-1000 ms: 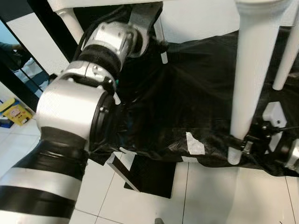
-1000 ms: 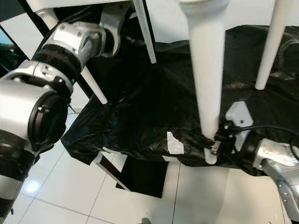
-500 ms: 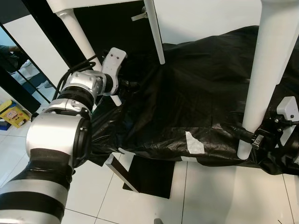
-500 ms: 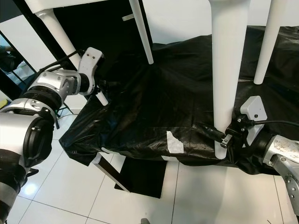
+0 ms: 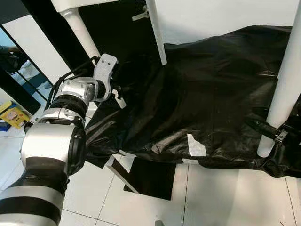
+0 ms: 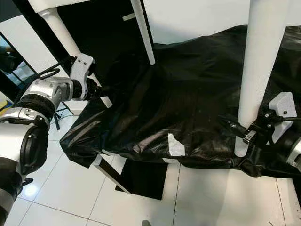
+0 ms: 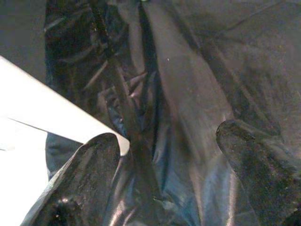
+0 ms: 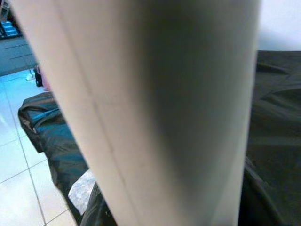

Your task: Building children table

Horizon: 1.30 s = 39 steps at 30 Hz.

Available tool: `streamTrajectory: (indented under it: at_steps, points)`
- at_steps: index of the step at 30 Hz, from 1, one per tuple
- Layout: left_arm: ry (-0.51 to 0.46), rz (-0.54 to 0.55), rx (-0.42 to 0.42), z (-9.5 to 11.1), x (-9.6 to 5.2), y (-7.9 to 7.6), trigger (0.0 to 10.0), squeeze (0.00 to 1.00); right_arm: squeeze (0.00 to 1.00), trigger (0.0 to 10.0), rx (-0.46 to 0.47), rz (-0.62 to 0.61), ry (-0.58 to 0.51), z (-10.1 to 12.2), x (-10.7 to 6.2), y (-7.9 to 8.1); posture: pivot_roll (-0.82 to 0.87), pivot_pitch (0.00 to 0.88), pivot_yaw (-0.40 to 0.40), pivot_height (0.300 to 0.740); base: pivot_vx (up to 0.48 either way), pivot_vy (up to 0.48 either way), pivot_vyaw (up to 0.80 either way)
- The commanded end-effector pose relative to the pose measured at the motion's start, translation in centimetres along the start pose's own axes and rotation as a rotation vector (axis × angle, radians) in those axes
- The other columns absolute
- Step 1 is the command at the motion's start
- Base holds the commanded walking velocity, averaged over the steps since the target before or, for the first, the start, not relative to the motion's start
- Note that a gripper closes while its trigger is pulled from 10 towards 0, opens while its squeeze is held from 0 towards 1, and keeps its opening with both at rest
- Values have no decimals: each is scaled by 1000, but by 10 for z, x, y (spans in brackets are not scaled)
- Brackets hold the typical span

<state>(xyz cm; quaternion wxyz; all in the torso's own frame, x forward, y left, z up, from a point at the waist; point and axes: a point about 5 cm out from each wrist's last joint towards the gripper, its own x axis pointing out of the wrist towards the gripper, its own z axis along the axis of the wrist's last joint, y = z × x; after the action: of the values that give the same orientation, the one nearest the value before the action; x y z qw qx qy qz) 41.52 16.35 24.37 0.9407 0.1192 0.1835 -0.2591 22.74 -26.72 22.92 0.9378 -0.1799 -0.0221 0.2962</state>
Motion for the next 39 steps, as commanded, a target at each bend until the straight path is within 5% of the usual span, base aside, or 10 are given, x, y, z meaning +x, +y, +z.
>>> streamTrajectory:
  at_steps: [1,6,7,13,14,18,19,23,24,39]
  points:
    - [28,-182,0,-13,-8,2,10000,0,0,0,5,-109,49,-10,-14,-17,-21,0,236,740,0,0,0]
    - [32,-203,-6,-19,-10,3,10000,0,0,196,-3,-152,60,-14,-17,-24,-21,0,235,740,0,0,0]
    - [39,-210,-14,-21,-11,3,10000,0,0,10000,3,-172,64,-16,-17,-27,-18,0,232,740,0,0,0]
    - [32,-207,-18,-30,-14,6,10000,0,47,10000,46,-187,53,-23,-6,-21,-9,0,227,740,0,0,0]
    - [27,-211,-39,-32,-16,7,10000,0,1000,10000,59,-197,33,-23,-3,-20,-3,0,219,740,0,0,0]
    - [2,-208,-62,-35,-21,12,10000,227,1000,10000,80,-233,-26,-22,3,-16,1,0,215,740,0,0,0]
    - [-12,-202,-73,-37,-24,15,10000,1000,1000,10000,110,-257,-50,-22,6,-13,3,0,213,740,0,0,0]
    - [-42,-189,-76,-42,-30,19,10000,1000,1000,10000,137,-304,-104,-21,13,-2,8,0,204,740,0,0,0]
    - [-69,-174,-73,-44,-32,20,10000,1000,0,10000,156,-321,-129,-21,18,7,9,0,200,740,0,0,0]
    - [-304,-57,-175,-74,-64,24,10000,0,0,10000,264,-611,-237,-20,20,45,12,0,169,740,0,0,0]
